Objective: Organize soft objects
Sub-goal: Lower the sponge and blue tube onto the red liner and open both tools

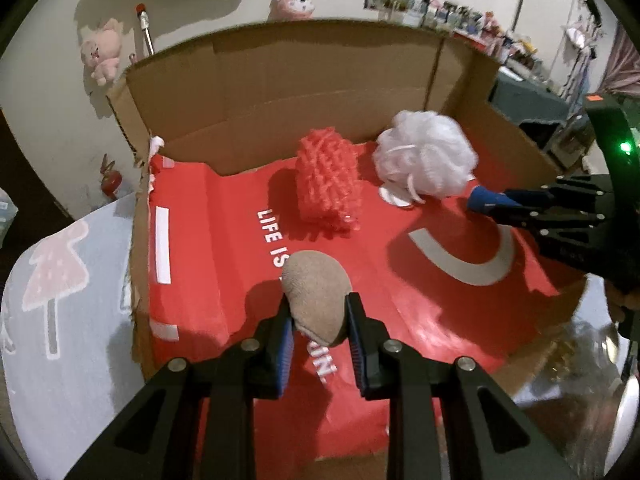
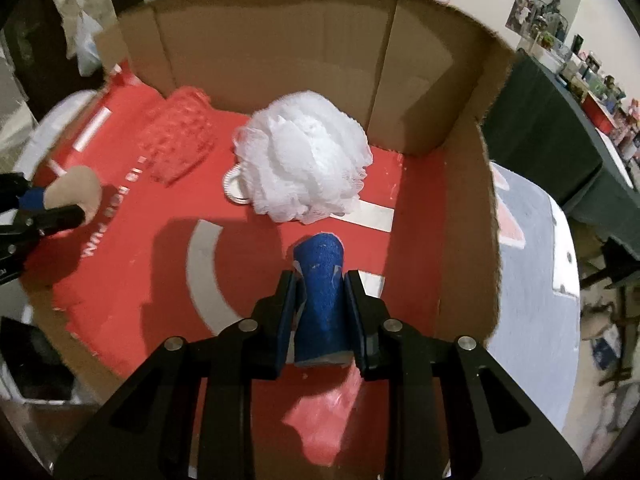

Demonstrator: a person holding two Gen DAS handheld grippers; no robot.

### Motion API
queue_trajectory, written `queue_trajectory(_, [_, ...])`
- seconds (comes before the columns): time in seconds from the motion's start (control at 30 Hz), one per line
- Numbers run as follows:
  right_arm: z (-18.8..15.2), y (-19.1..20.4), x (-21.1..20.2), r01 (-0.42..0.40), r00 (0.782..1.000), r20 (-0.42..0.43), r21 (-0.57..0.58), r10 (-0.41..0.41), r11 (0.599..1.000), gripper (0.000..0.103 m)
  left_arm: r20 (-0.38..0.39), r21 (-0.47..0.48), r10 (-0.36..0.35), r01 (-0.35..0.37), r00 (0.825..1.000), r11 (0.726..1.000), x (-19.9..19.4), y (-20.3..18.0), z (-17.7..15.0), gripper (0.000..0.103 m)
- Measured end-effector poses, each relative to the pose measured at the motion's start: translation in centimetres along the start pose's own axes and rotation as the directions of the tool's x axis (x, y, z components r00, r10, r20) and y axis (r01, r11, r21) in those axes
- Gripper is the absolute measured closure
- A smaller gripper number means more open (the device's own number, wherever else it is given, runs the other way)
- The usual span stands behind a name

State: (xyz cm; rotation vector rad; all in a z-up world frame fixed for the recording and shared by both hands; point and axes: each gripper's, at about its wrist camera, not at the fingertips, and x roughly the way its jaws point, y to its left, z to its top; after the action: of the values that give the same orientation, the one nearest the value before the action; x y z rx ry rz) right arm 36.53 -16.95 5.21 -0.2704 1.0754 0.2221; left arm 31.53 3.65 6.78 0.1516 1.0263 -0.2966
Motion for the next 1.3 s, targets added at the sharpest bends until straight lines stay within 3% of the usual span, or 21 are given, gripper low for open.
queue_trajectory(0.5, [0.0, -0.5, 2.1, 0.028, 0.997, -0.065, -0.028, -0.03, 0.999, 0.079, -0.064, 0.009, 0.077, -0.077, 0.995, 0.997, 2.7, 0.3, 0.8, 0.071])
queue_trajectory(0.8, [0.0, 0.1, 1.4, 0.032, 0.998, -0.055, -0.04, -0.034, 0.999, 0.079, -0.038, 0.005, 0.084, -0.084, 0.996, 0.996, 2.4, 0.3, 0.8, 0.051])
queue_trajectory(0.9, [0.0, 0.3, 0.7, 0.022, 0.999, -0.047, -0.037, -0.023, 0.999, 0.069, -0.002, 0.001, 0.074, -0.074, 0.997, 0.997, 1.3, 0.1, 0.7, 0.039])
queue_trajectory(0.97, [-0.2, 0.6, 0.0, -0.021, 0.999, -0.036, -0.042, 0.02, 0.999, 0.051, 0.032, 0.0, 0.068, -0.068, 0.997, 0.998, 0.2, -0.1, 0.5, 0.032])
queue_trajectory(1.07, [-0.5, 1.6, -1.7, 0.015, 1.0, 0.0, -0.067, -0.015, 0.998, 0.042, 0.085, -0.011, 0.058, -0.057, 0.995, 0.998, -1.8, -0.6, 0.0, 0.028])
queue_trajectory(1.17, [-1.2, 2.1, -4.2, 0.022, 0.999, 0.047, -0.069, -0.019, 0.997, 0.04, 0.145, -0.031, 0.043, -0.039, 0.989, 0.999, -4.1, -1.0, -0.7, 0.02])
queue_trajectory(1.23, [-1.9, 2.2, -6.1, 0.024, 0.997, 0.079, -0.059, -0.019, 0.998, 0.038, 0.19, -0.042, 0.041, -0.034, 0.981, 0.999, -5.7, -1.0, -1.3, 0.017])
queue_trajectory(1.3, [-2.8, 2.4, -8.7, 0.023, 0.992, 0.128, -0.049, -0.017, 0.999, 0.028, 0.247, -0.053, 0.043, -0.03, 0.968, 0.998, -8.1, -1.8, -2.4, 0.013])
